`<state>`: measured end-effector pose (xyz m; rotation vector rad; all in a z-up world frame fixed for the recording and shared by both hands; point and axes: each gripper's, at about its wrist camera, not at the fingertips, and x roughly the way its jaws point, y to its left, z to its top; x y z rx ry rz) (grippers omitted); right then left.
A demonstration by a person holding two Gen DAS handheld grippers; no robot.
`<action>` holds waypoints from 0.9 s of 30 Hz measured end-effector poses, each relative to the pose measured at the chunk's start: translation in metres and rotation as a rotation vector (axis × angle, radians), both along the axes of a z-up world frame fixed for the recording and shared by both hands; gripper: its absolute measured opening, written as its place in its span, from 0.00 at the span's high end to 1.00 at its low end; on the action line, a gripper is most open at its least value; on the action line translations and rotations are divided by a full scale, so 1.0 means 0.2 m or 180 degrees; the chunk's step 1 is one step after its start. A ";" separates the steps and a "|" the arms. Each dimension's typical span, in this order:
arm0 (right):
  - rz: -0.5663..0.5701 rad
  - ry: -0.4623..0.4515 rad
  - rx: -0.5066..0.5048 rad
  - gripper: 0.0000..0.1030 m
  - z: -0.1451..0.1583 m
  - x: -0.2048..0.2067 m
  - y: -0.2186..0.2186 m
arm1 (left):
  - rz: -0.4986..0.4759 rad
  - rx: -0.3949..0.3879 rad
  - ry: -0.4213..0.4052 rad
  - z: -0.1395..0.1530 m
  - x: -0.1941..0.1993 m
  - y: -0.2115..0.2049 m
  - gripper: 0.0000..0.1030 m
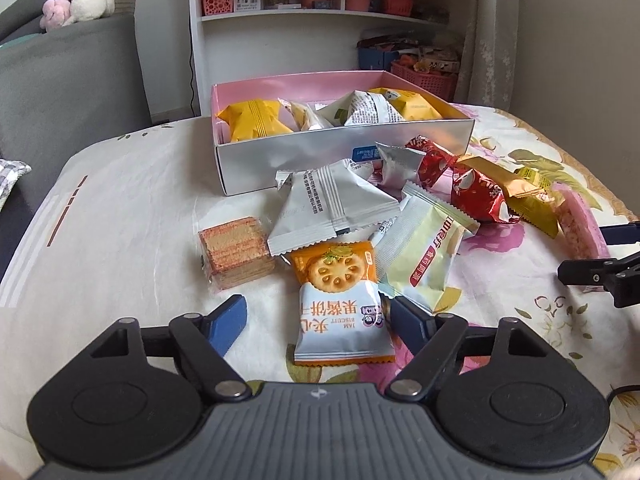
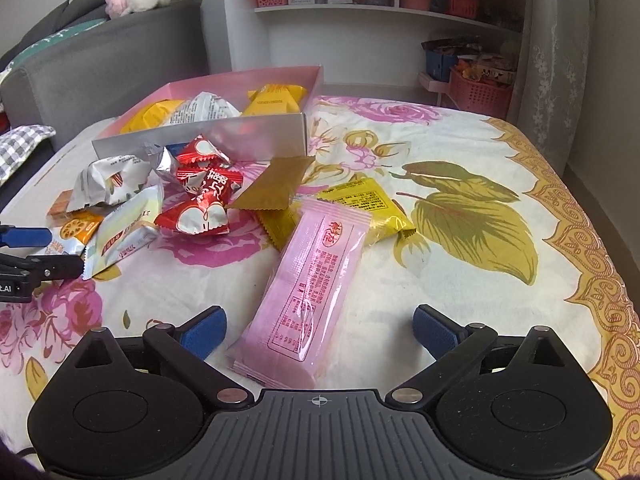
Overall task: Organize snacks
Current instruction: 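Grasp the orange cracker pack with the left tool while the right tool grasps the pink bar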
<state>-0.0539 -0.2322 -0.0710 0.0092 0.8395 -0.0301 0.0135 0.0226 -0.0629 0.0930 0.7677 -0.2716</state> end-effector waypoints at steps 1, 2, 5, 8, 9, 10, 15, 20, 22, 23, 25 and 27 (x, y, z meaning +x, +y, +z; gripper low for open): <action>0.0016 -0.0018 -0.0003 0.02 0.00 0.00 0.01 | -0.0005 -0.0010 0.0013 0.00 0.00 0.00 0.30; 0.0026 -0.0038 -0.0020 0.02 0.01 0.00 0.01 | -0.0006 -0.0023 0.0029 0.00 0.00 0.00 0.32; 0.0073 -0.0077 -0.0069 0.04 0.02 -0.01 0.03 | -0.0027 -0.0072 0.0050 0.01 0.01 0.01 0.40; 0.0093 -0.0088 -0.0076 0.04 0.03 -0.01 0.04 | -0.0055 -0.0085 0.0064 0.02 0.01 0.00 0.50; 0.0097 -0.0100 -0.0084 0.05 0.03 -0.01 0.05 | -0.0064 -0.0084 0.0073 0.02 0.01 -0.01 0.52; 0.0102 -0.0108 -0.0093 0.07 0.03 -0.01 0.05 | -0.0073 -0.0094 0.0086 0.02 0.01 -0.01 0.55; 0.0105 -0.0170 -0.0125 0.18 0.04 -0.02 0.06 | -0.0079 -0.0109 0.0151 0.03 0.02 -0.02 0.62; 0.0091 -0.0100 -0.0104 0.62 0.04 -0.01 0.05 | -0.0045 -0.0120 0.0219 0.05 0.02 -0.02 0.65; 0.0078 -0.0095 -0.0153 0.71 0.05 -0.01 0.05 | -0.0053 -0.0117 0.0259 0.06 0.03 -0.02 0.65; 0.0056 -0.0090 -0.0158 0.71 0.05 -0.01 0.05 | -0.0049 -0.0122 0.0266 0.07 0.02 -0.02 0.65; 0.0050 -0.0099 -0.0103 0.70 0.08 -0.01 0.05 | -0.0061 -0.0178 0.0287 0.09 0.02 -0.03 0.65; 0.0090 -0.0128 -0.0073 0.70 0.11 -0.01 0.06 | -0.0090 -0.0245 0.0298 0.13 0.02 -0.03 0.65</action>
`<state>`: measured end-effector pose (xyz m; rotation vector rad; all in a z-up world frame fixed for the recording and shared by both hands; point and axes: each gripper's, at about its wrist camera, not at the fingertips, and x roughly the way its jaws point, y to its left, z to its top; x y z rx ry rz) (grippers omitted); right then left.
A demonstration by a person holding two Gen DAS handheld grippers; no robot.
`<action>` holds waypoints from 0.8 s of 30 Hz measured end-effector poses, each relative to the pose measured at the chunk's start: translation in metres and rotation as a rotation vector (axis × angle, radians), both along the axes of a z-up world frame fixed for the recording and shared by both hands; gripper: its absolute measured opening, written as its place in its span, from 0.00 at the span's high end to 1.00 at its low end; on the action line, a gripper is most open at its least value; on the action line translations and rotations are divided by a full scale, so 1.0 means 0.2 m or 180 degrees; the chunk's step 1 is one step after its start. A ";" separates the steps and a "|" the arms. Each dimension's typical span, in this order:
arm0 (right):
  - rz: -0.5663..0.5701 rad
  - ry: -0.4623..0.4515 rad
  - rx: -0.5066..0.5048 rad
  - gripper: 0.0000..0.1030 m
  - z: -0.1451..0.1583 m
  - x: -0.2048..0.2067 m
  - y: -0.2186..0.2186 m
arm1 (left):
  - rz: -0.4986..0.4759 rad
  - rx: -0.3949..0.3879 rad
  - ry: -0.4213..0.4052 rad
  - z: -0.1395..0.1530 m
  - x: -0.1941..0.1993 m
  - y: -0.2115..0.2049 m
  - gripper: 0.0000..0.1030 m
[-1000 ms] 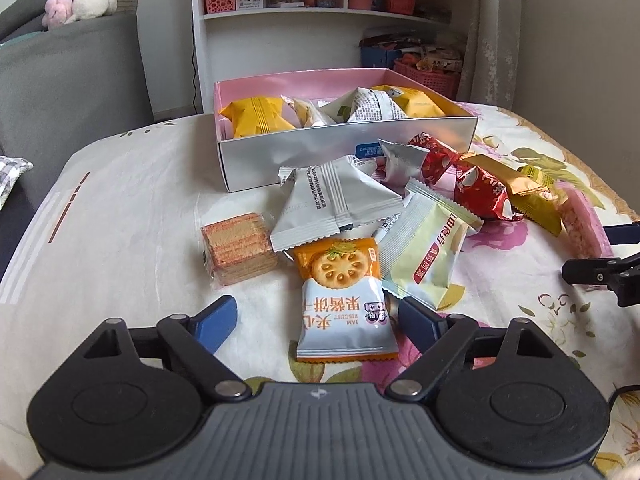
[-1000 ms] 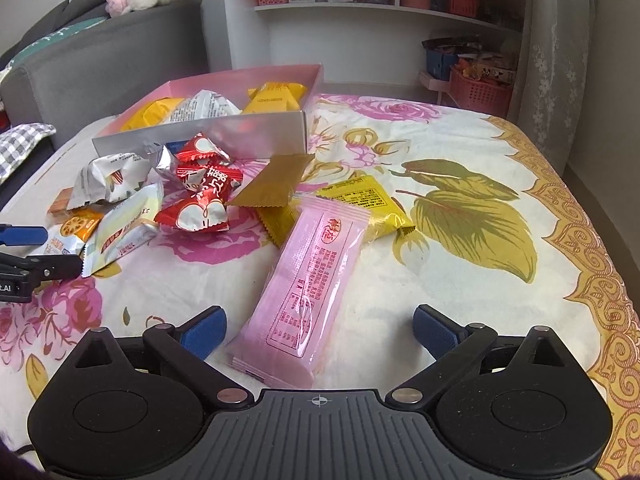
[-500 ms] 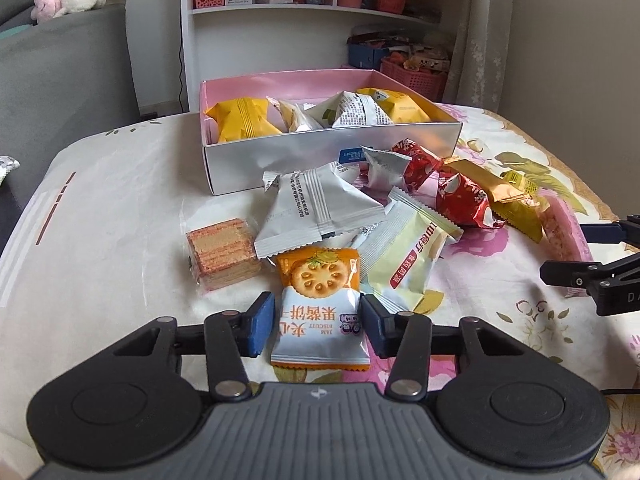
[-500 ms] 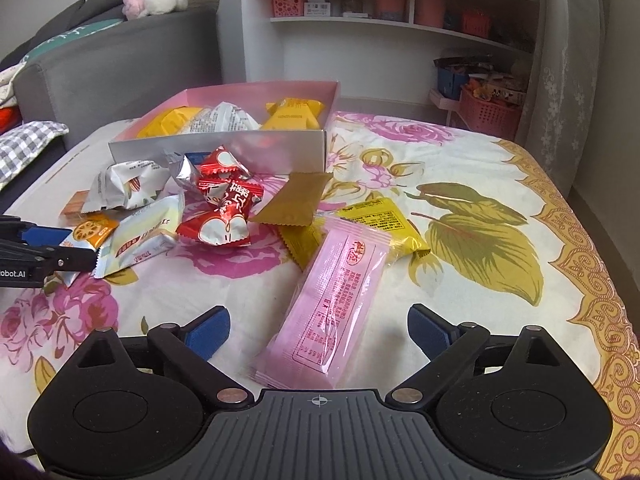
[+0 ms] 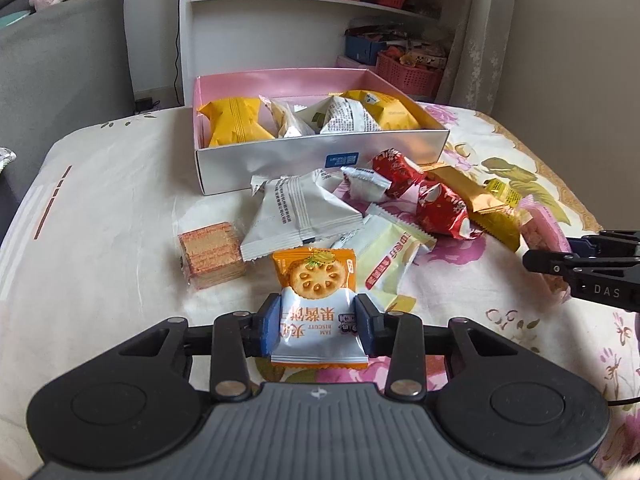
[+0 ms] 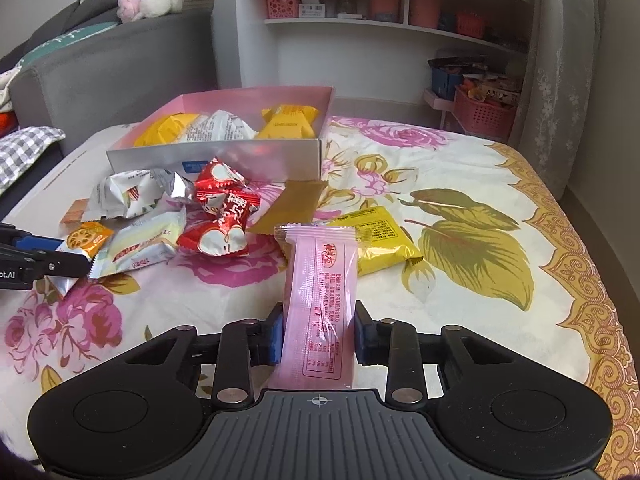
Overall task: Organize snacks
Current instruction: 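Grasp the orange cracker pack with the left tool while the right tool grasps the pink bar, then carry the cracker pack and pink bar toward the pink box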
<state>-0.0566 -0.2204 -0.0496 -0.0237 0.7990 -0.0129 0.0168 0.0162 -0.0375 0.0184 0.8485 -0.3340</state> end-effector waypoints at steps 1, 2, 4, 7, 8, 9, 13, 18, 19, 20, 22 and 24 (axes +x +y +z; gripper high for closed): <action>0.0004 -0.0012 0.0009 0.70 0.02 0.00 0.00 | -0.0009 -0.0025 0.0009 0.02 0.00 0.00 0.65; -0.0003 -0.0021 0.0035 0.70 0.03 0.01 0.01 | -0.0019 -0.0053 0.0017 0.03 0.00 -0.01 0.65; -0.0026 -0.0047 0.0125 0.70 0.07 0.02 0.01 | -0.0042 -0.0133 0.0034 0.06 -0.01 -0.01 0.65; -0.0043 -0.0085 0.0206 0.70 0.12 0.05 0.03 | -0.0087 -0.0233 0.0054 0.09 -0.02 -0.01 0.65; -0.0053 -0.0091 0.0219 0.70 0.13 0.06 0.04 | -0.0096 -0.0261 0.0064 0.09 -0.02 -0.01 0.65; -0.0067 -0.0090 0.0233 0.70 0.14 0.07 0.04 | -0.0095 -0.0286 0.0074 0.10 -0.01 -0.01 0.65; -0.0127 -0.0092 0.0286 0.70 0.17 0.14 0.07 | -0.0081 -0.0402 0.0093 0.13 0.01 0.00 0.65; -0.0230 -0.0196 0.0432 0.70 0.23 0.26 0.09 | -0.0006 -0.0558 0.0056 0.18 0.06 0.04 0.65; -0.0237 -0.0213 0.0475 0.70 0.24 0.28 0.10 | 0.0010 -0.0580 0.0042 0.19 0.07 0.04 0.65; -0.0239 -0.0231 0.0509 0.70 0.25 0.30 0.10 | 0.0031 -0.0594 0.0019 0.20 0.09 0.04 0.66; -0.0254 -0.0266 0.0567 0.70 0.27 0.35 0.12 | 0.0097 -0.0634 -0.0031 0.22 0.12 0.05 0.66; -0.0268 -0.0278 0.0630 0.70 0.28 0.39 0.13 | 0.0165 -0.0687 -0.0071 0.23 0.15 0.05 0.66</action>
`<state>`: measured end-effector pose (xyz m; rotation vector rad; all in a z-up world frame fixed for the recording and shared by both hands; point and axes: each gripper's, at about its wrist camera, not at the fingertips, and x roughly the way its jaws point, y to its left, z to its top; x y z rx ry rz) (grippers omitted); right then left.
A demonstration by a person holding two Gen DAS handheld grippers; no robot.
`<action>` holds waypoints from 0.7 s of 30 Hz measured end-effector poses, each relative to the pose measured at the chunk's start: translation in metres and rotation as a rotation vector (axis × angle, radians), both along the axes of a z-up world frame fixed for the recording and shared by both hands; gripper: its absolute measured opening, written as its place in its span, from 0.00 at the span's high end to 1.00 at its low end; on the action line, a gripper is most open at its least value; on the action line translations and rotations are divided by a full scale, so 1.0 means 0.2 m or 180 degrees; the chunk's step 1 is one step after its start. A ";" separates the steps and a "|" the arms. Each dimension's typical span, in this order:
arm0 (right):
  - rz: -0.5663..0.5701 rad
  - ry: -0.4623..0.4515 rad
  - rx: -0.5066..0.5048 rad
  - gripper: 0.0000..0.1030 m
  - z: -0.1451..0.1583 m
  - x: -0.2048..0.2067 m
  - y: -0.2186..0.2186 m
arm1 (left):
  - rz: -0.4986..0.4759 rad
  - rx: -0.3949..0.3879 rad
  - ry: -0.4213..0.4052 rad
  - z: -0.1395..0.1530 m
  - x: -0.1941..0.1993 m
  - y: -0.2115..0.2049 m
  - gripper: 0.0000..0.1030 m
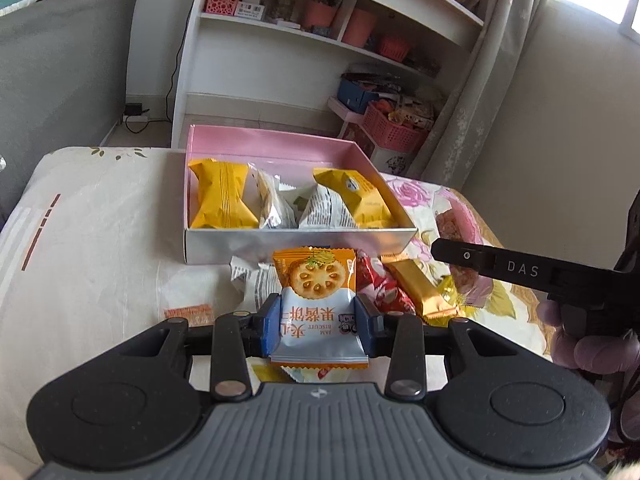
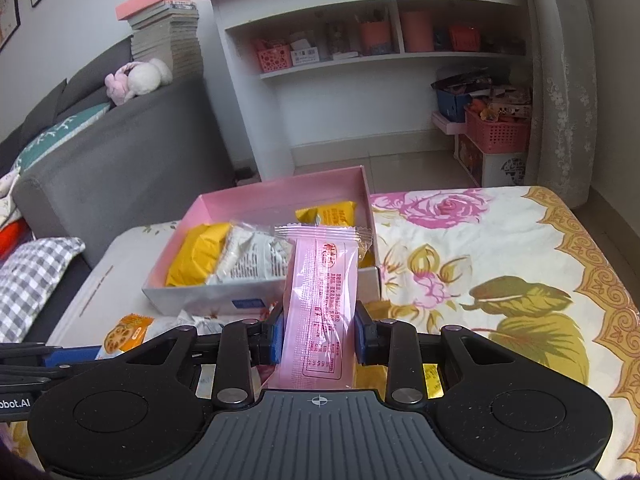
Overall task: Organize snacks
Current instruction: 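Carry the cracker pack and pink bar toward the pink box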
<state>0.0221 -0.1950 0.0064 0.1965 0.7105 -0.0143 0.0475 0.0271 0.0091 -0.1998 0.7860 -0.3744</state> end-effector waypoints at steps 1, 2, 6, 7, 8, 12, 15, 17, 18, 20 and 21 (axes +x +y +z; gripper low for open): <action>-0.0006 0.0003 0.0037 0.70 0.00 0.03 0.01 | 0.0036 -0.0015 -0.0014 0.00 0.02 0.00 0.65; -0.0019 0.0005 0.0075 0.70 0.00 0.05 0.01 | 0.0084 -0.0032 -0.0022 0.00 0.05 0.01 0.65; -0.0108 0.0038 0.0224 0.70 -0.01 0.16 0.02 | 0.0287 -0.0075 -0.0003 -0.02 0.15 0.01 0.65; -0.0131 0.0048 0.0262 0.70 -0.02 0.18 0.01 | 0.0341 -0.0079 0.0002 -0.03 0.18 0.01 0.65; -0.0160 0.0056 0.0307 0.70 -0.03 0.21 0.02 | 0.0388 -0.0096 0.0011 -0.04 0.21 0.01 0.65; -0.0249 0.0119 0.0470 0.70 -0.09 0.29 0.02 | 0.0552 -0.0175 -0.0034 -0.06 0.28 0.01 0.65; -0.0264 0.0176 0.0563 0.70 -0.13 0.34 0.02 | 0.0663 -0.0156 -0.0102 -0.08 0.32 0.02 0.65; -0.0233 0.0210 0.0675 0.70 -0.15 0.36 0.01 | 0.0767 -0.0182 -0.0076 -0.11 0.34 0.03 0.65; -0.0230 0.0215 0.0717 0.70 -0.16 0.37 0.00 | 0.0833 -0.0236 -0.0035 -0.12 0.35 0.06 0.65; -0.0232 0.0221 0.0772 0.70 -0.17 0.40 0.00 | 0.0901 -0.0322 0.0020 -0.12 0.39 0.09 0.65; -0.0227 0.0208 0.0787 0.70 -0.17 0.43 0.00 | 0.0910 -0.0325 -0.0006 -0.11 0.41 0.10 0.65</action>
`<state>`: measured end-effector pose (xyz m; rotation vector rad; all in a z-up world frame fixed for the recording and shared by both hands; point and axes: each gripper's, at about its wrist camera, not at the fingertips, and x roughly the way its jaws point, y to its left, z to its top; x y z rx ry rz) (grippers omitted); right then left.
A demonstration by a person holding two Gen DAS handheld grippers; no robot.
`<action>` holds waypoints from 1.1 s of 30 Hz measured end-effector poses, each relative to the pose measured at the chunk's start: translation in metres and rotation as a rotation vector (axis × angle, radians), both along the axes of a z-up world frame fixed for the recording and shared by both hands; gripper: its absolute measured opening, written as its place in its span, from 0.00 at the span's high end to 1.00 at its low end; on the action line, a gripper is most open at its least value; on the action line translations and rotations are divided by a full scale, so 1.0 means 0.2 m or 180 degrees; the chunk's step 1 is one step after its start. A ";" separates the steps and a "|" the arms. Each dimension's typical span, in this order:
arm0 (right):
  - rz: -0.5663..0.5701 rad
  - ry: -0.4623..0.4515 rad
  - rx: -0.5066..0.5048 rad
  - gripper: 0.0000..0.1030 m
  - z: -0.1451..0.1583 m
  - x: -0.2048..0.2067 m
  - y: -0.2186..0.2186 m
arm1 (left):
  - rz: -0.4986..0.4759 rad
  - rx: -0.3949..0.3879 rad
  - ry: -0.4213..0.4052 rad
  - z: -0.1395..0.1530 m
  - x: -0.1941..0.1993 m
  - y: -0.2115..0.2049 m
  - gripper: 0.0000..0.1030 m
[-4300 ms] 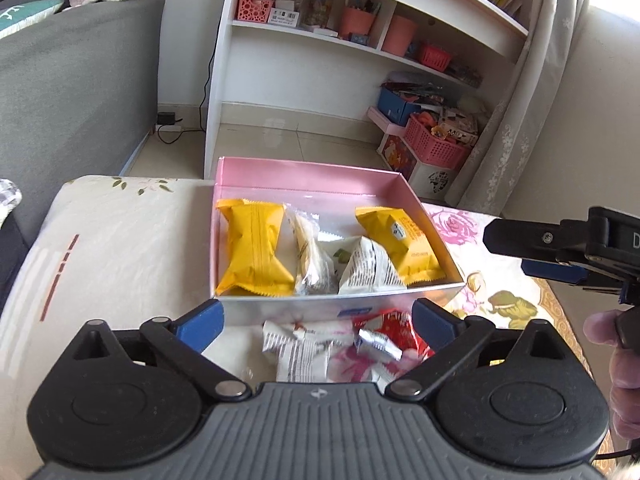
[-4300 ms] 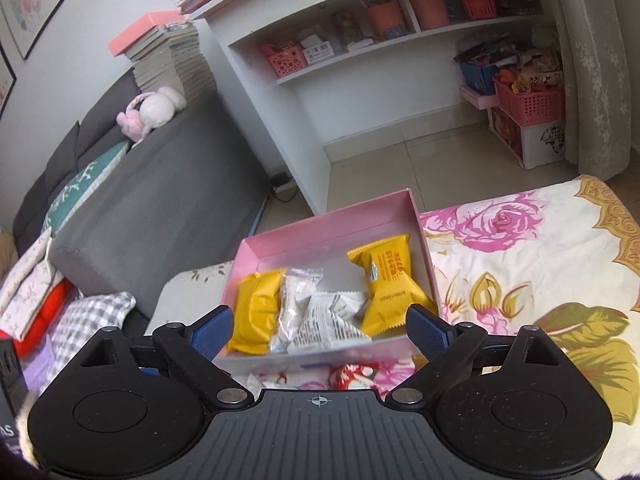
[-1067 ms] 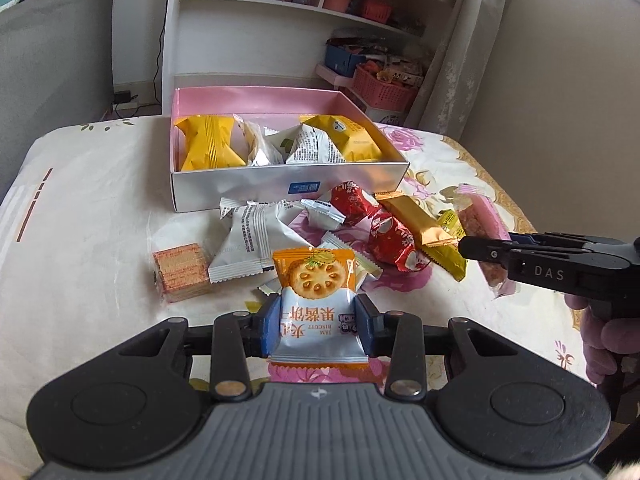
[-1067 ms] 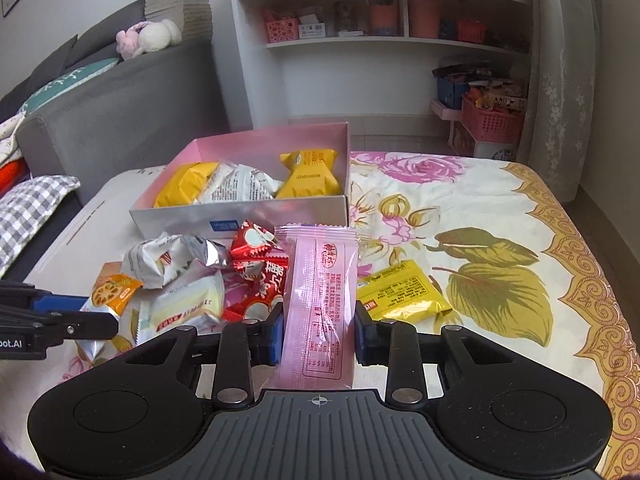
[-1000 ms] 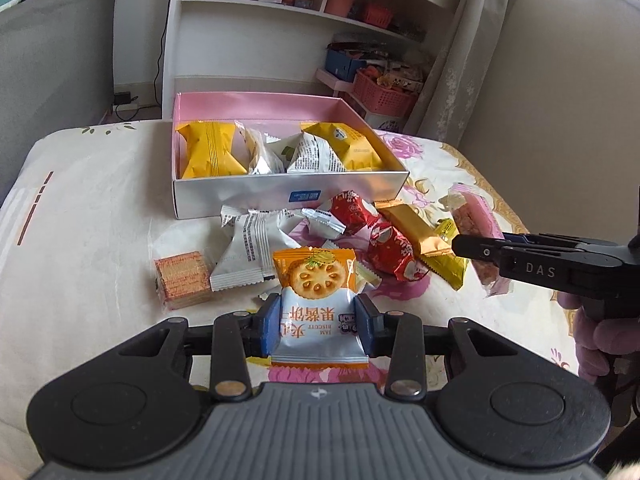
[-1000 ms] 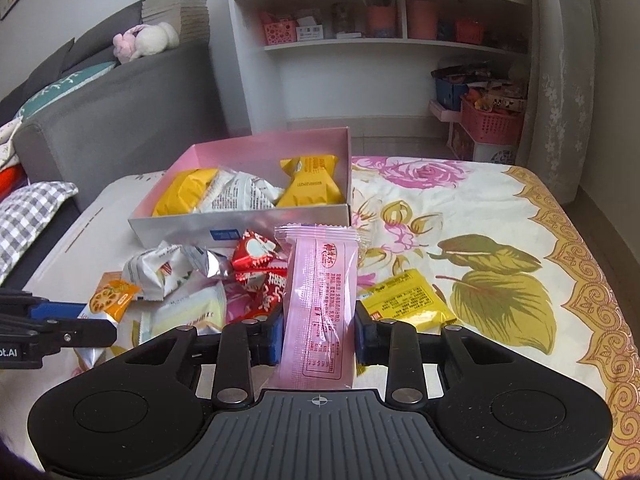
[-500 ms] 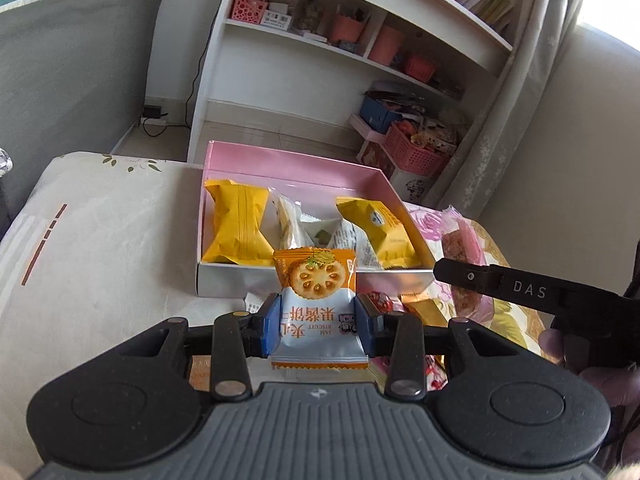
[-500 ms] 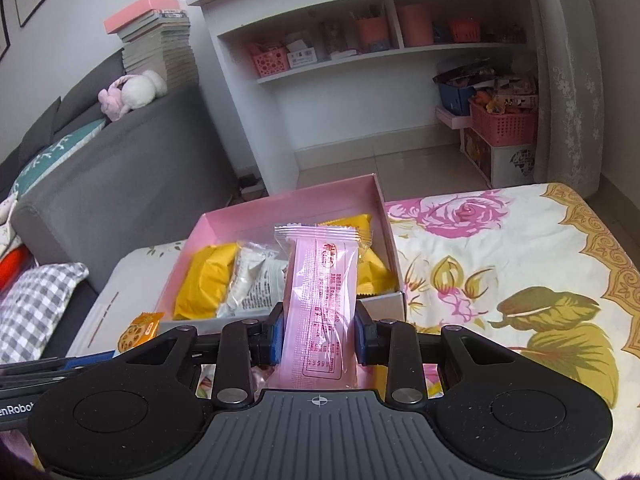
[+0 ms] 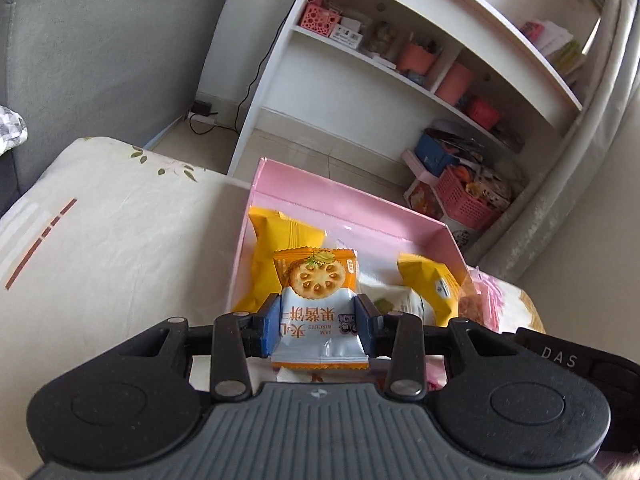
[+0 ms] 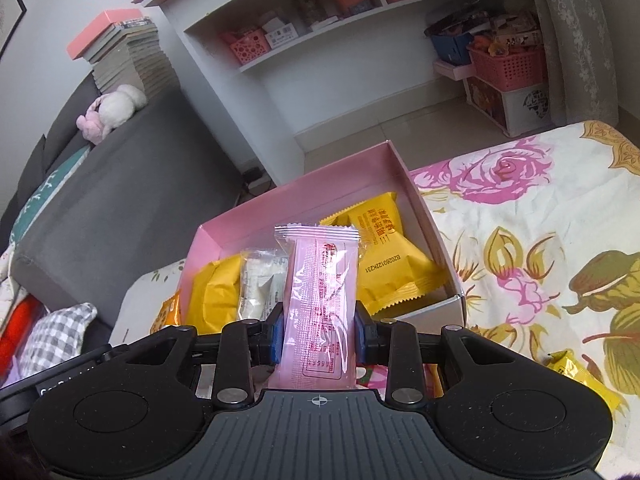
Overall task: Organize snacks
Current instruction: 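Carry the cracker pack and pink bar toward the pink box, then lower both packs into the pink box and open both tools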
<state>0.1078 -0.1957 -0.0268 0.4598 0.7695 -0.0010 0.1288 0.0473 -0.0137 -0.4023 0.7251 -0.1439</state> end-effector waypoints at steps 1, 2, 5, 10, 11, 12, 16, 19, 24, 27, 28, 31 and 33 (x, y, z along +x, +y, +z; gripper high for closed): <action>0.0006 -0.0023 0.0000 0.70 0.00 0.03 0.00 | -0.0002 0.0007 -0.0039 0.01 0.02 0.00 0.65; 0.0020 -0.0050 -0.0009 0.70 0.01 0.05 0.01 | -0.0011 0.0005 -0.0084 0.02 0.04 0.01 0.65; 0.0043 -0.0100 -0.0057 0.70 0.00 0.15 0.02 | -0.0058 -0.0023 -0.0219 0.04 0.12 0.00 0.65; 0.0005 -0.0069 -0.0003 0.70 -0.06 0.33 0.00 | -0.0223 0.0007 -0.0292 0.00 0.26 -0.06 0.65; -0.0004 -0.0065 0.0010 0.70 -0.07 0.36 -0.01 | -0.0259 0.0031 -0.0293 -0.01 0.29 -0.08 0.65; -0.0011 -0.0062 0.0017 0.70 -0.08 0.39 -0.02 | -0.0286 0.0067 -0.0296 -0.02 0.31 -0.10 0.65; -0.0026 -0.0074 -0.0031 0.70 -0.10 0.47 -0.04 | -0.0341 0.0181 -0.0275 -0.07 0.37 -0.13 0.65; -0.0025 -0.0095 -0.0014 0.70 -0.12 0.51 -0.06 | -0.0373 0.0227 -0.0264 -0.10 0.41 -0.14 0.65; -0.0008 -0.0133 -0.0074 0.65 -0.12 0.54 -0.05 | -0.0405 0.0290 -0.0268 -0.12 0.43 -0.14 0.65; 0.0021 -0.0162 0.0002 0.62 -0.11 0.53 -0.06 | -0.0439 0.0226 -0.0285 -0.11 0.43 -0.14 0.65; 0.0019 -0.0174 0.0016 0.55 -0.10 0.53 -0.07 | -0.0441 0.0218 -0.0284 -0.11 0.42 -0.13 0.64; 0.0031 -0.0200 -0.0051 0.48 -0.08 0.50 -0.07 | -0.0469 0.0234 -0.0336 -0.11 0.40 -0.14 0.54; 0.0046 -0.0191 -0.0093 0.47 -0.07 0.49 -0.07 | -0.0478 0.0255 -0.0348 -0.10 0.38 -0.14 0.49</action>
